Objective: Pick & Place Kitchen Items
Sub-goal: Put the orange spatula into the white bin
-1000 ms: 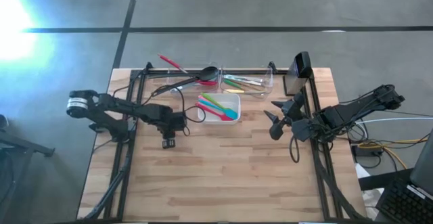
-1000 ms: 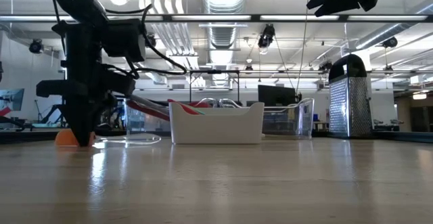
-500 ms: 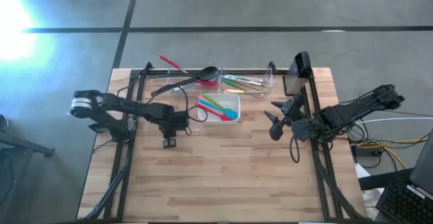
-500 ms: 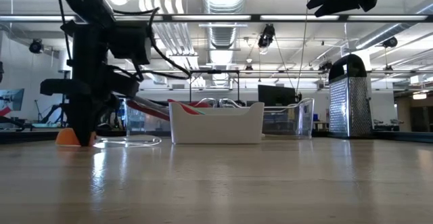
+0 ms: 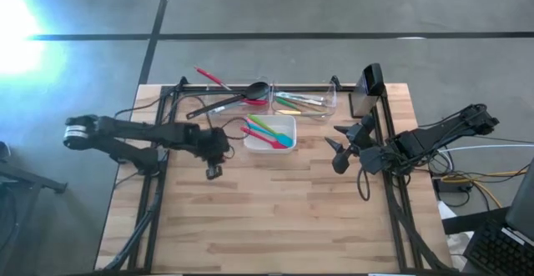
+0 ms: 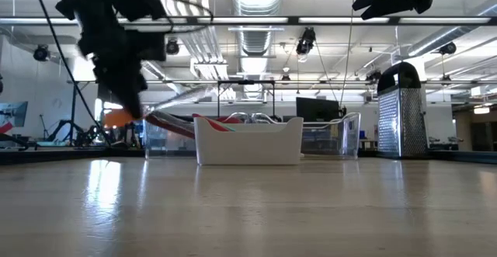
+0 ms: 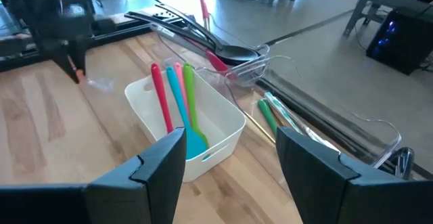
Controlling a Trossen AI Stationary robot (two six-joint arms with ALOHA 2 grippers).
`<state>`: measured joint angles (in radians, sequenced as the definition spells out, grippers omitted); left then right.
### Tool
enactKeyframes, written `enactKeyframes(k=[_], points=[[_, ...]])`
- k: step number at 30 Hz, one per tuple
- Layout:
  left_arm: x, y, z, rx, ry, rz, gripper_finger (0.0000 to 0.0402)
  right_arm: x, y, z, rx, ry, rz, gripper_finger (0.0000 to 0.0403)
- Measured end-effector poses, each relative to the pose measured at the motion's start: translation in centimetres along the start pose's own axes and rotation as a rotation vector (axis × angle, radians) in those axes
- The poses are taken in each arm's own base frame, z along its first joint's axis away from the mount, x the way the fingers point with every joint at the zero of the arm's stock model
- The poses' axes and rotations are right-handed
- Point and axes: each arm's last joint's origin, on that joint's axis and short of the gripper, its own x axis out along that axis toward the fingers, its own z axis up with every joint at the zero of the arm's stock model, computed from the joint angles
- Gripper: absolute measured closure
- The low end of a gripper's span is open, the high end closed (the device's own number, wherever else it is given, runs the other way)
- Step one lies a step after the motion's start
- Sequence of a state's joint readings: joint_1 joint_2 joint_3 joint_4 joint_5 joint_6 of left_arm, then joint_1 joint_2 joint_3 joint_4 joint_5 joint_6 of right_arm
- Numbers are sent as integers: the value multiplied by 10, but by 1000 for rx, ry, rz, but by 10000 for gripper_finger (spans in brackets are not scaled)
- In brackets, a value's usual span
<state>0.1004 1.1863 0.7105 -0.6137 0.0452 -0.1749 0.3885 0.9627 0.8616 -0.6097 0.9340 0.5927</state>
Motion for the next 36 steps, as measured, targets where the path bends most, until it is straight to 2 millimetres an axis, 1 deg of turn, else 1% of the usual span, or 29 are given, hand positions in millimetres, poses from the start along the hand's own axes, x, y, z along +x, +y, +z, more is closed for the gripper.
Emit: enactKeyframes(k=[5, 9, 12, 15, 20, 23, 26, 28, 32, 36], points=[[-23, -4, 20, -28, -308, -35, 367, 0, 1, 1, 9, -6, 4, 184], [-36, -7, 38, -25, -540, -44, 367, 0, 1, 2, 18, -12, 7, 184], [-42, -9, 53, 3, -704, -49, 367, 0, 2, 1, 17, -12, 7, 184], [-43, -11, 63, 43, -804, -51, 367, 1, 2, 1, 18, -11, 7, 184], [-34, -12, 77, 57, -906, -49, 367, 1, 3, 4, 33, -34, 10, 184], [-23, -13, 87, 64, -975, -53, 367, 2, 9, 9, 22, -101, 42, 184], [-12, -15, 96, 64, -1052, -67, 367, 3, 16, 17, 2, -210, 86, 184], [-6, -16, 102, 76, -1117, -108, 367, 3, 19, 21, -4, -286, 133, 184], [0, -20, 111, 94, -1261, -233, 367, 2, 23, 26, -7, -406, 222, 184], [5, -23, 123, 100, -1297, -273, 367, 3, 23, 27, 1, -451, 270, 184]])
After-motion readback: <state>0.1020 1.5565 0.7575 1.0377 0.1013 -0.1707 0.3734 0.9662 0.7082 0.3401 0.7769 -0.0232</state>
